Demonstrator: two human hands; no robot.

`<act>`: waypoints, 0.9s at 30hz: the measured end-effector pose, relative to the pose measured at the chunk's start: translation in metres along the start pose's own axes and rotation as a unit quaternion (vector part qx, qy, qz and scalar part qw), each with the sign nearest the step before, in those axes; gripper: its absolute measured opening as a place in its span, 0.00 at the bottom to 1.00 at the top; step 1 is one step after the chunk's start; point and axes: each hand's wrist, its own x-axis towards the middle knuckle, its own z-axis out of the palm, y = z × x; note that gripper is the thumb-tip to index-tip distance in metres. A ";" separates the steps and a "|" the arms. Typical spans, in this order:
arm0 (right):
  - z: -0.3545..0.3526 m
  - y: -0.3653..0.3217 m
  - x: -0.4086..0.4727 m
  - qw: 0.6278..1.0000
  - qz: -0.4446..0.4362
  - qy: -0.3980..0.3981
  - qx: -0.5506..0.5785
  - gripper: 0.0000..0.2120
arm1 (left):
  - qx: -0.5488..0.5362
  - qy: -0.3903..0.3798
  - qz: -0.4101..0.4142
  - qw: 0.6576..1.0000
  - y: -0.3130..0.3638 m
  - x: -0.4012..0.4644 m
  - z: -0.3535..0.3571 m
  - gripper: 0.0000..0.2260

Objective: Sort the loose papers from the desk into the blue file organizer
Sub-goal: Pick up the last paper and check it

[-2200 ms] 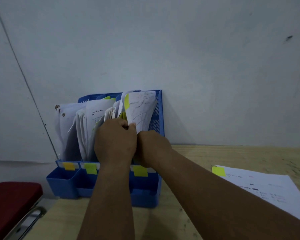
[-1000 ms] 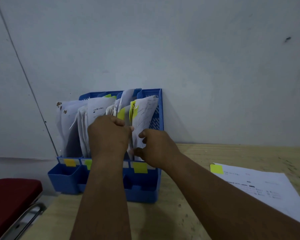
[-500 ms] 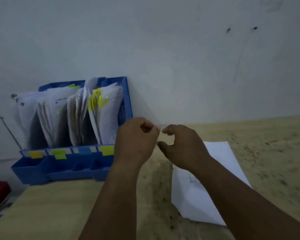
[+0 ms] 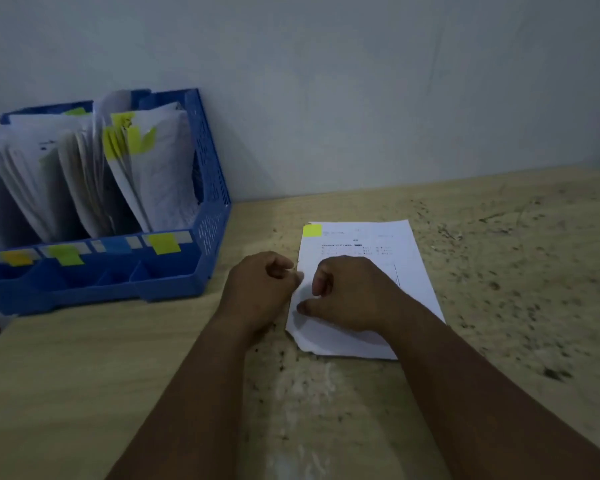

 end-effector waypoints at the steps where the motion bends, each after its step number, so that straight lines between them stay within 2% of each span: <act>1: -0.002 -0.002 -0.001 1.000 -0.008 -0.011 -0.011 0.17 | -0.007 -0.001 0.001 1.000 -0.001 0.001 0.001 0.07; 6: -0.011 -0.010 -0.005 0.994 -0.025 -0.088 -0.058 0.26 | -0.030 -0.002 0.000 1.000 -0.005 0.003 0.005 0.07; 11: -0.015 -0.013 -0.011 0.988 -0.030 -0.127 -0.087 0.34 | -0.007 -0.010 0.015 1.000 -0.005 0.004 0.004 0.07; 17: -0.020 -0.016 -0.014 0.980 -0.034 -0.164 -0.110 0.30 | -0.012 -0.014 0.018 1.000 -0.004 0.002 0.003 0.06; 24: -0.024 -0.016 -0.015 0.969 -0.034 -0.208 -0.132 0.31 | 0.002 -0.027 0.020 0.999 -0.002 0.001 0.002 0.04; 27: -0.022 -0.016 -0.014 0.971 -0.038 -0.202 -0.126 0.27 | 0.009 -0.030 0.023 0.999 -0.002 0.001 0.002 0.04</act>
